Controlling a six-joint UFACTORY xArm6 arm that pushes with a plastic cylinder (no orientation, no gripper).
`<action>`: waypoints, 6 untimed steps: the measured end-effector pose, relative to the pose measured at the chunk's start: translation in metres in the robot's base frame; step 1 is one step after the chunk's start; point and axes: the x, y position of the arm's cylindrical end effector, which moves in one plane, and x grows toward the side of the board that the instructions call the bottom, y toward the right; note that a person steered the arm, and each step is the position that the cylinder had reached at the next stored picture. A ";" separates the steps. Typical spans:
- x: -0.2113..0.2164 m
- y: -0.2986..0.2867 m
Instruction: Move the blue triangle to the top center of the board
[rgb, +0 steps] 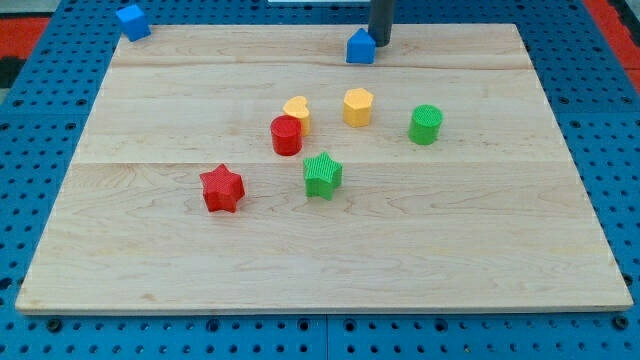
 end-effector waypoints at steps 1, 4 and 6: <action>0.000 -0.024; 0.015 -0.003; 0.062 -0.003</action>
